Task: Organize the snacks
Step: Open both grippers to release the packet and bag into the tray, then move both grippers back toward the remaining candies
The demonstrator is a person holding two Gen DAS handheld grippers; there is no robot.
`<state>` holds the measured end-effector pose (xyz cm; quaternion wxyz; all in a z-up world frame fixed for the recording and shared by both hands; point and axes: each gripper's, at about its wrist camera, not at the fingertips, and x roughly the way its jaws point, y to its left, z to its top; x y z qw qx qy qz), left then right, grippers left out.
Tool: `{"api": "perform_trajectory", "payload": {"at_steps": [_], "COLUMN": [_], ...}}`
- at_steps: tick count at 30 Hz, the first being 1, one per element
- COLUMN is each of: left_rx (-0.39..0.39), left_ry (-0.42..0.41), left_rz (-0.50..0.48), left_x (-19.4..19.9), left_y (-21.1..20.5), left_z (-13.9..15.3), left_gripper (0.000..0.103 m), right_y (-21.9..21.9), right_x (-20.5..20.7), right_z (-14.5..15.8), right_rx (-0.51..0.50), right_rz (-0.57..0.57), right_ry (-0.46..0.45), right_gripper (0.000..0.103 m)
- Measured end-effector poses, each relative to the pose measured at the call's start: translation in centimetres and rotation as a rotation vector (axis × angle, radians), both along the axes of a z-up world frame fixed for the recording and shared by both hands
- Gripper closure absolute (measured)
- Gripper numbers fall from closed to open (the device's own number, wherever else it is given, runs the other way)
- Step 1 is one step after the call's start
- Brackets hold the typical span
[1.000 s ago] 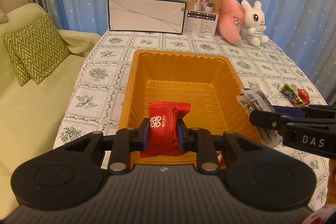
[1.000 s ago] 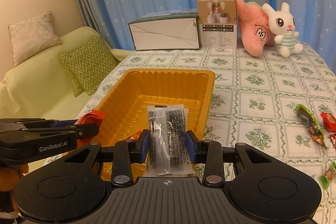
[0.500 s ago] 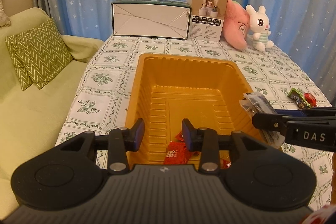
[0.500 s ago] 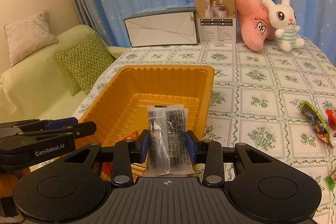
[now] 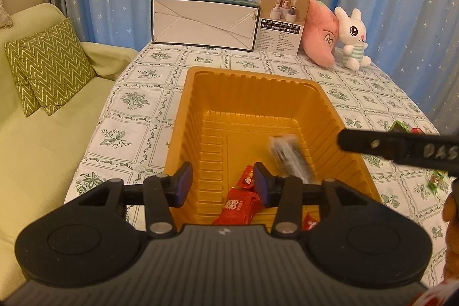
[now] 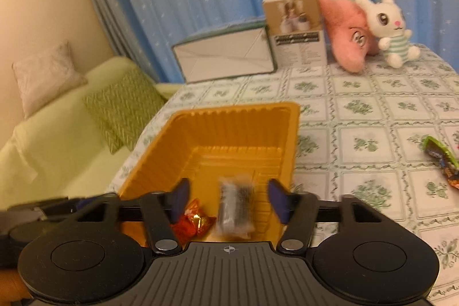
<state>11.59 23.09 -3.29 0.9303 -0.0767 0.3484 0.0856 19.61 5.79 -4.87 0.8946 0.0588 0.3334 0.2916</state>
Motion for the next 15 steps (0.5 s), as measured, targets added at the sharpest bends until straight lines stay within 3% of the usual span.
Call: {"api": "perform_trajectory", "payload": {"at_steps": [15], "left_rx": [0.028], "left_ry": [-0.052], "left_rz": [-0.063], "left_x": [-0.6], "left_y": [-4.1], "left_z": [2.6], "left_gripper": [0.049], "right_y": [-10.6], "right_x": [-4.8], "right_z": [0.2], "right_rx": [-0.047], "right_rz": [-0.224], "right_ry": [-0.003], "right_gripper": [0.039]}}
